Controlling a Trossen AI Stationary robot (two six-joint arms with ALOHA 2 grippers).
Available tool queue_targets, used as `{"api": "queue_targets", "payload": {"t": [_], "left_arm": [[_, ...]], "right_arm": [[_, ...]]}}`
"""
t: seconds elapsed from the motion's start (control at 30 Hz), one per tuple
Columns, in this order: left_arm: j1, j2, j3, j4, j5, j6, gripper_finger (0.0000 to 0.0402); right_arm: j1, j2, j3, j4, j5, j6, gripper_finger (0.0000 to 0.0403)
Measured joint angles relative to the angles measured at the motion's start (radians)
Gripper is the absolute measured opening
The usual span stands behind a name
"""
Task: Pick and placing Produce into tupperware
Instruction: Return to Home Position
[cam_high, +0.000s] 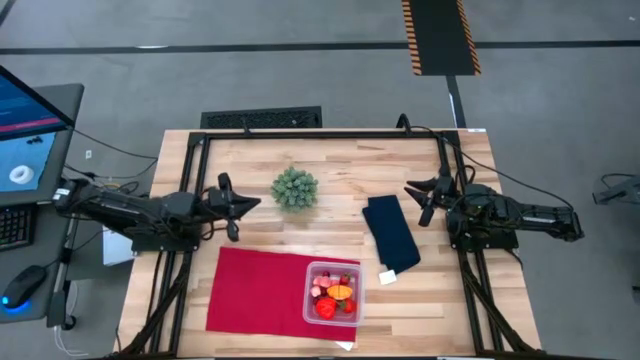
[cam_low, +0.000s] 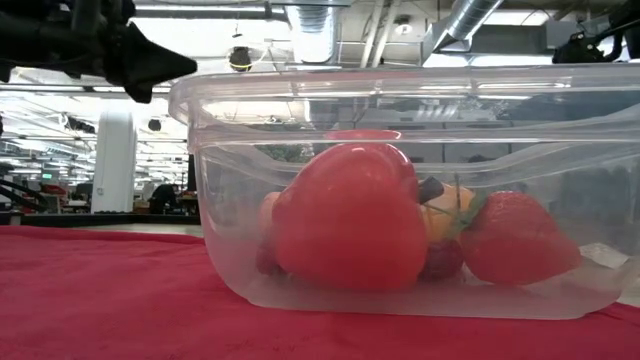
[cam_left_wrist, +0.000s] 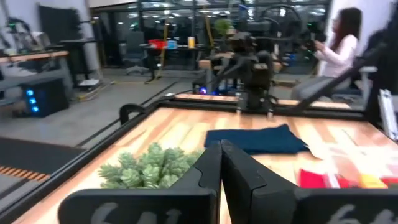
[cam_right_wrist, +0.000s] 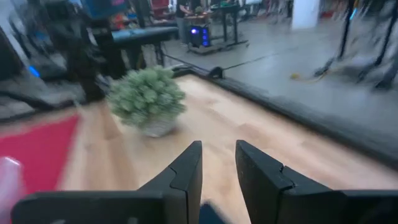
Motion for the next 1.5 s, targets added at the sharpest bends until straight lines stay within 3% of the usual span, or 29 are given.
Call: {"api": "queue_targets", "payload": {"t": [0.13, 0.3, 0.37, 0.63, 0.77, 1.07, 1.17, 1.3, 1.5], "left_arm": [[0.0, -0.093, 0.0, -0.057, -0.003, 0.001, 0.0], [0.0, -0.224, 0.0, -0.172, -0.013, -0.002, 0.0], [0.0, -0.273, 0.0, -0.23, -0.039, -0.006, 0.0], [0.0, -0.496, 0.0, -0.465, -0.059, -0.061, 0.0], [-0.001, -0.489, 0.0, -0.508, -0.065, -0.065, 0.0], [-0.001, -0.491, 0.001, -0.501, -0.09, -0.047, 0.0], [-0.001, -0.491, 0.001, -0.502, -0.087, -0.05, 0.0], [-0.001, -0.492, 0.001, -0.494, -0.087, -0.025, 0.0], [0.0, -0.491, 0.001, -0.515, -0.091, 0.024, 0.0]], "right_arm": [[0.015, 0.0, -0.002, 0.029, -0.044, 0.074, 0.012], [0.06, -0.005, 0.007, 0.202, -0.321, -0.063, 0.012], [0.085, -0.006, 0.017, 0.232, -0.375, -0.097, 0.012], [0.209, -0.005, 0.032, 0.114, -0.373, -0.135, 0.012], [0.281, -0.005, 0.029, 0.135, -0.359, -0.176, 0.012], [0.406, -0.005, 0.004, 0.217, -0.2, -0.281, 0.012], [0.416, -0.005, -0.001, 0.223, -0.135, -0.256, 0.012], [0.413, -0.005, -0.077, 0.268, -0.122, -0.253, 0.012], [0.388, -0.005, -0.081, 0.298, -0.083, -0.309, 0.012]]}}
